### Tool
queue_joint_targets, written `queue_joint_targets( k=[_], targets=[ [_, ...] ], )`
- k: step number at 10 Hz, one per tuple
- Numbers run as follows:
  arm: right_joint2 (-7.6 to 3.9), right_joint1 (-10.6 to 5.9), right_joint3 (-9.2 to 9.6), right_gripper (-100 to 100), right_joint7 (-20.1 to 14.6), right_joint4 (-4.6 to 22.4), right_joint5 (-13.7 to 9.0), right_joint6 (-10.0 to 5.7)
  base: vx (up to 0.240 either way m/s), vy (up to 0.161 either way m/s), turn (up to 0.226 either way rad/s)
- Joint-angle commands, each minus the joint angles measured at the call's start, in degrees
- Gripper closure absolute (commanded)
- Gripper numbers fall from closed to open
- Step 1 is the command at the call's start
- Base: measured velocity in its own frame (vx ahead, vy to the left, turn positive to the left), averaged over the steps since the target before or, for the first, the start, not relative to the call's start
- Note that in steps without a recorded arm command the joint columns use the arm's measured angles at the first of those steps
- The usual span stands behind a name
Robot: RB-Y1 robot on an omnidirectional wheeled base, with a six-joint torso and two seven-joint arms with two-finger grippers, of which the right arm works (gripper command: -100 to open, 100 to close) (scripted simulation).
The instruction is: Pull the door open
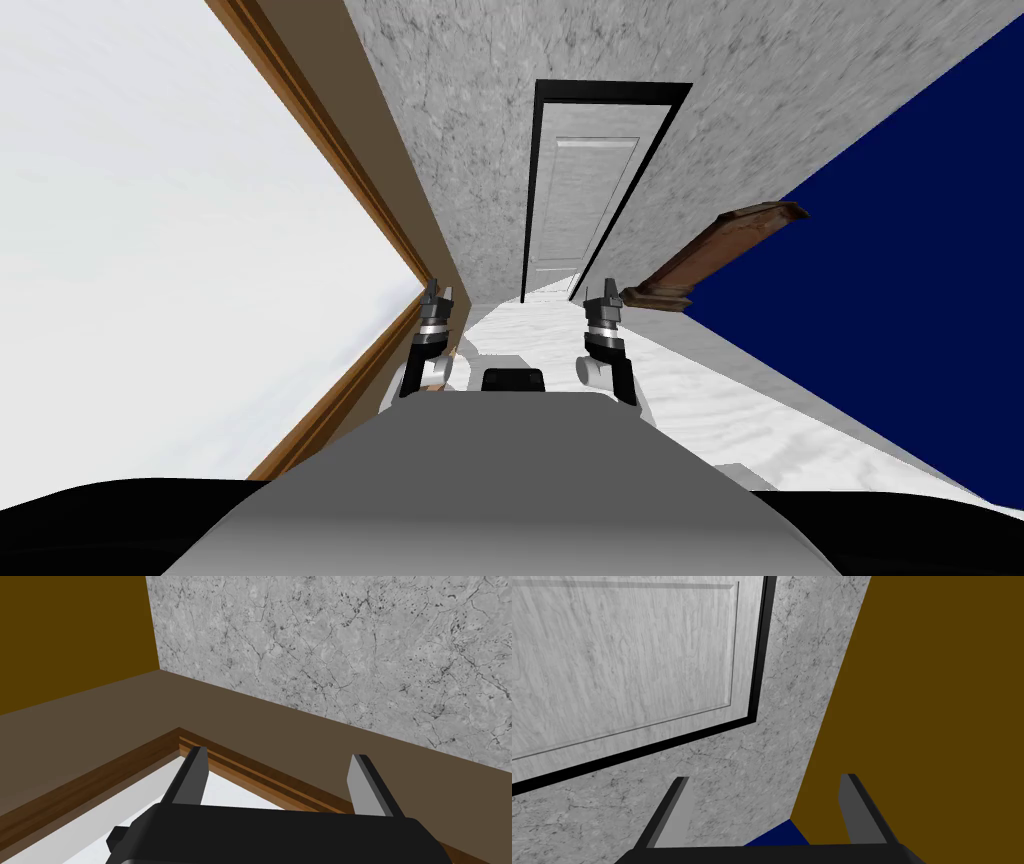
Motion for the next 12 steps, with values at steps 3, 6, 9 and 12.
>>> queue_joint_targets(
  k=[3,6,9,12],
  targets=[
    [-0.87,-1.3,0.34,-100,-3.47,3.7,-1.45,-1.02,0.129,-0.017,0.064],
    [-1.71,-2.78,0.72,-100,-7.39,7.88,-3.1,-2.17,0.141,-0.022,0.059],
    [-2.27,-3.9,1.01,-100,-10.38,11.07,-4.35,-3.04,0.103,-0.026,0.055],
    [-2.85,-5.13,1.33,-100,-13.64,14.54,-5.71,-4.0,0.09,-0.024,0.059]
  ],
)
